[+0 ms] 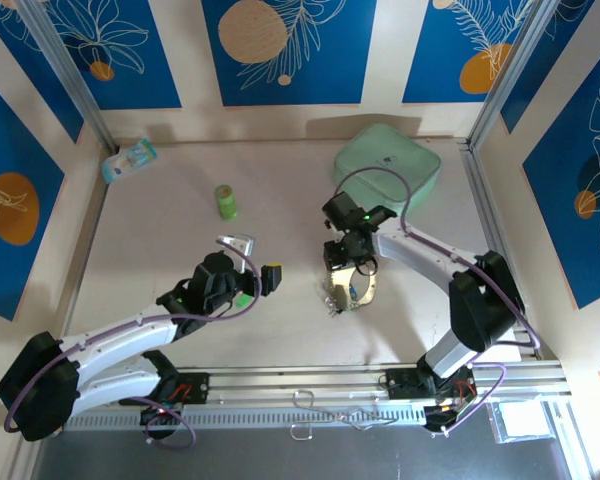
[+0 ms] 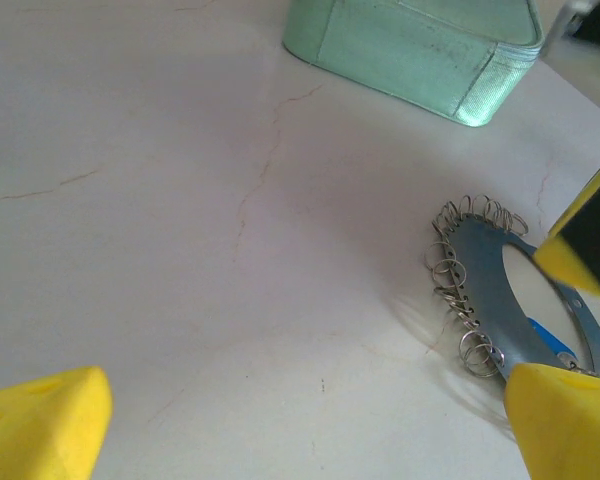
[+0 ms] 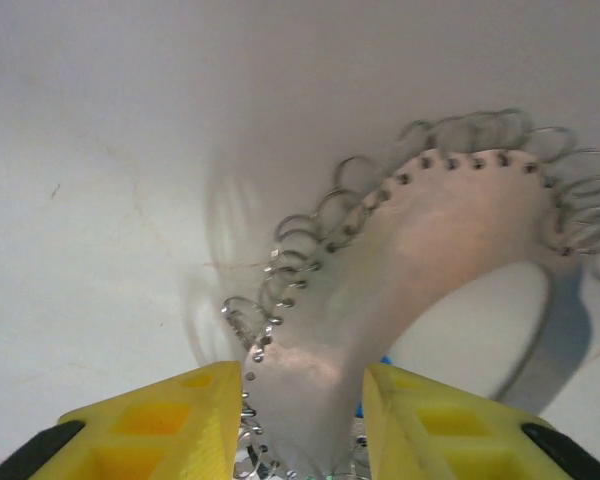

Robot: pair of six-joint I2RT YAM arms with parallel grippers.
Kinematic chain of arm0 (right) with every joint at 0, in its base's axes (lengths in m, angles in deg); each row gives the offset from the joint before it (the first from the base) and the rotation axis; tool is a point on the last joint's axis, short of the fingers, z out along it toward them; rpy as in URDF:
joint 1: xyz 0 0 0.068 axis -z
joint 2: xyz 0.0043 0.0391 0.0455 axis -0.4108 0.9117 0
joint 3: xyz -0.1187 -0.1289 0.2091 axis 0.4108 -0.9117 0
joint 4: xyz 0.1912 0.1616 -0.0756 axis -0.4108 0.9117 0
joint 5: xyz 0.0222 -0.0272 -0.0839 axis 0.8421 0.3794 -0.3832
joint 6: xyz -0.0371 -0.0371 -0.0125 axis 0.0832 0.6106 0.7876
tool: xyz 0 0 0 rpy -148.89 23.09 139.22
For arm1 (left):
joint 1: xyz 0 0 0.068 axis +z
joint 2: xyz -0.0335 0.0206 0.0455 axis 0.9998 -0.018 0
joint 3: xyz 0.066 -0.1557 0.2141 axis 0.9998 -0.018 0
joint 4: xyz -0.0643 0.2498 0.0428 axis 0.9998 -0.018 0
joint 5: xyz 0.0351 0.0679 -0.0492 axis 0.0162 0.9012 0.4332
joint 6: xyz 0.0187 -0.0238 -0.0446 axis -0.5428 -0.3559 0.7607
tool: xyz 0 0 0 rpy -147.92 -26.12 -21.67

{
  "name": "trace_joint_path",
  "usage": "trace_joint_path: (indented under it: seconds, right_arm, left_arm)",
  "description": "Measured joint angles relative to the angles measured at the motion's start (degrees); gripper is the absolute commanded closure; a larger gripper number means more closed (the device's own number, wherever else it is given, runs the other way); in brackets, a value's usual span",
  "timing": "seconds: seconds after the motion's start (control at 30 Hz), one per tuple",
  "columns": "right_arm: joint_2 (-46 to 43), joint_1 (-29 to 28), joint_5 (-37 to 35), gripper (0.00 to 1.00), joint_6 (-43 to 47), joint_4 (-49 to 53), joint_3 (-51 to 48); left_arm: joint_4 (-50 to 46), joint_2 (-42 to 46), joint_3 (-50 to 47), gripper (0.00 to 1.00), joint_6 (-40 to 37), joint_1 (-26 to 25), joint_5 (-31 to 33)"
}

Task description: Put the keys on the keyring

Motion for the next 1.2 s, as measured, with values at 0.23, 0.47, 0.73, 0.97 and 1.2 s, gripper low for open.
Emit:
trace_joint_path:
  seconds: [0.23, 0.47, 0.73, 0.97, 1.2]
  right_arm:
    - [-0.7, 5.9, 0.6, 0.68, -0.9, -0.2, -3.3]
    - [-0.8, 11.1, 2.2, 0.69, -1.1, -0.3, -4.8]
    - [1.4, 10.4, 7.0, 0.69, -1.9, -3.4, -4.5]
    - [10.3, 5.8, 1.5, 0.69, -2.3, -1.2, 3.3]
    - [19.8, 0.3, -10.2, 0.73, -2.8, 3.3, 14.5]
  left_arm:
    - [0.0, 0.0, 0.0, 0.00, 0.0, 0.0, 0.0]
    - [0.5, -1.3, 0.0, 0.00, 0.0, 0.0, 0.0]
    - [1.0, -3.9, 0.1, 0.00, 0.0, 0.0, -0.3]
    - [1.5, -3.9, 0.1, 0.00, 0.0, 0.0, -0.3]
    - [1.5, -3.9, 0.1, 0.00, 0.0, 0.0, -0.3]
